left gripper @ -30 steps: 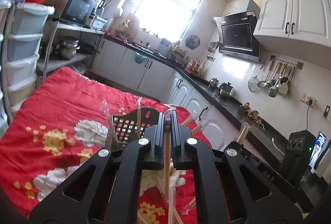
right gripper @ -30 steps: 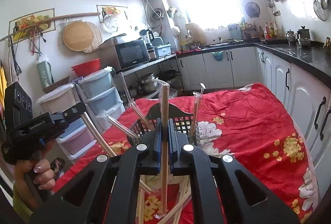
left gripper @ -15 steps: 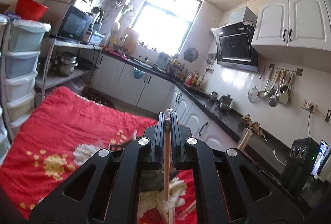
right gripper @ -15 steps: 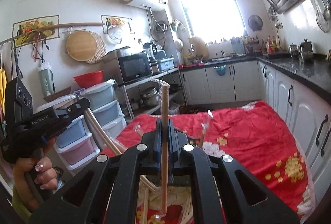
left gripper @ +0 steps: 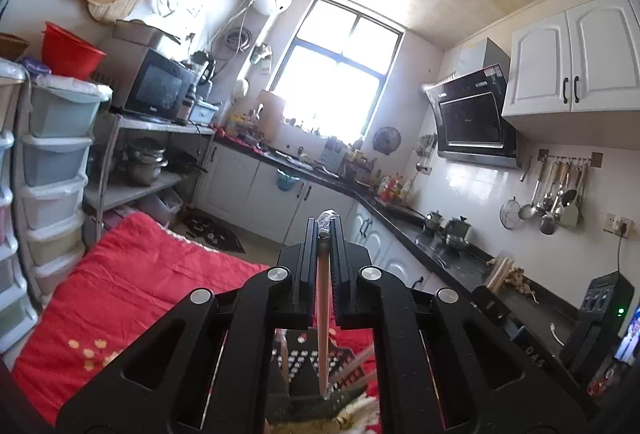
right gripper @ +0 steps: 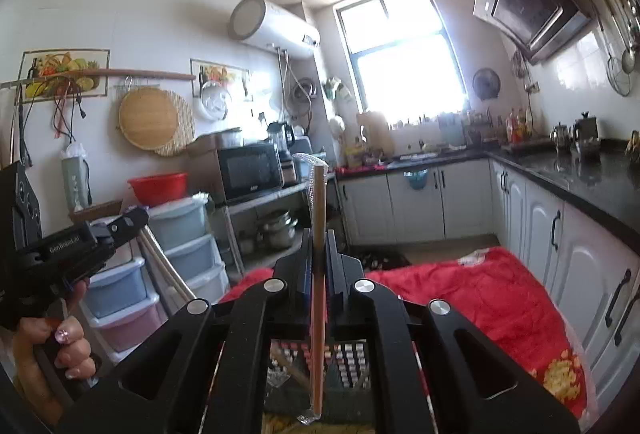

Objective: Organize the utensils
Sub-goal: 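Lift both held chopsticks upright and carry them above the mesh basket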

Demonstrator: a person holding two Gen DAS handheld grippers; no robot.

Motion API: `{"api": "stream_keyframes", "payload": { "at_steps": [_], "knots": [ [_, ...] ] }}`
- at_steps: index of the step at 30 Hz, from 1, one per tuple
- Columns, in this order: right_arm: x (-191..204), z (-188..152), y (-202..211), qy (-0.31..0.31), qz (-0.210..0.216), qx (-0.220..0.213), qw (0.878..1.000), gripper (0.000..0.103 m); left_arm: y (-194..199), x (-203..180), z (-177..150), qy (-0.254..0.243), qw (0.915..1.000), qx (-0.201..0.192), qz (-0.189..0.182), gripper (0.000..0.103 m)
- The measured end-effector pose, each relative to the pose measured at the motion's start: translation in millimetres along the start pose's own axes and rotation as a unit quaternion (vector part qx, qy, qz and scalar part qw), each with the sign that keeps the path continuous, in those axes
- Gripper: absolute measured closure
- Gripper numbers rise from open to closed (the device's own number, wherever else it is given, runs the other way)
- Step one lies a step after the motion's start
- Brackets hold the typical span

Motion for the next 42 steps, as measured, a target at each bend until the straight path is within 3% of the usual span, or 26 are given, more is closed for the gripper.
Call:
{"api": "stream_keyframes", "payload": {
  "at_steps": [17,25,42],
  "knots": [
    [-12.4,14.0,-23.8,0.034,-0.018,-0.063,0.997,0.097,-29.3,-7.2,-23.1,-0.029,0.9992,-0.008,0.026,0.100],
    [-20.2,-2.0,-38.9,0.023,-0.030,-0.056,0.998,0.097,-36.5,-10.6,-35.6,-0.040,0.9987,-0.011,0.030,0.100],
    [-35.1,-35.7,-62.9,0.006,-0.051,-0.038,0.998,0.097,-55.6,-11.3,-74.1,-0.050,0.9979,0.020,0.035,0.100]
  ]
}}
Point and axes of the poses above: each gripper's, at about its wrist camera, not at the fingertips, and y roughly against the way its jaws point, x to its left, z to its top, the point moved 1 cm from there along -y, roughly the way its jaws point, and after that the axes turned 8 degrees about z, right-handed, at the moved point
